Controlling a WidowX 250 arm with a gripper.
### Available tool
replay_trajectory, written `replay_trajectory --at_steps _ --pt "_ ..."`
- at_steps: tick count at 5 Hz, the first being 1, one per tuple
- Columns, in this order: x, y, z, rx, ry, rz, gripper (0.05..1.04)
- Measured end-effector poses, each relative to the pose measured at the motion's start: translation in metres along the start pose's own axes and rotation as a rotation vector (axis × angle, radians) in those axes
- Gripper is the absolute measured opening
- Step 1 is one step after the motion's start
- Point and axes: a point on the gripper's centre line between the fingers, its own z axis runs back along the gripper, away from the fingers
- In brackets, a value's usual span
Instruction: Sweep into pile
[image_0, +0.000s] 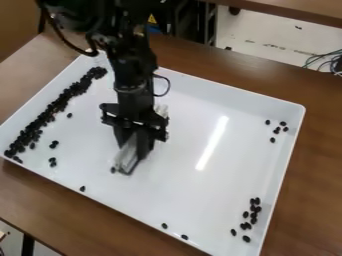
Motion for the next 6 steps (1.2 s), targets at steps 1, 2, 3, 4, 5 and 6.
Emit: replay_trajectory --at_steps 1,2,3,4,5,6 --pt "0.004 -0.004 -0.002 0.024 -0.028 -0.034 0.351" --pt "0.002 -0.009 -0.003 0.019 -0.049 -0.027 0.395" --pt "-0.004 -0.011 -0.006 -0.002 -0.083 -0.005 0.689" --pt "-0.01 -0.014 -0.006 0.027 -0.084 -0.037 0.948" --pt "-0.017 -0.016 0.002 0.042 -0.049 -0.023 1.012" --pt "-0.016 -0.018 0.02 0.057 -0.006 0.011 1.007"
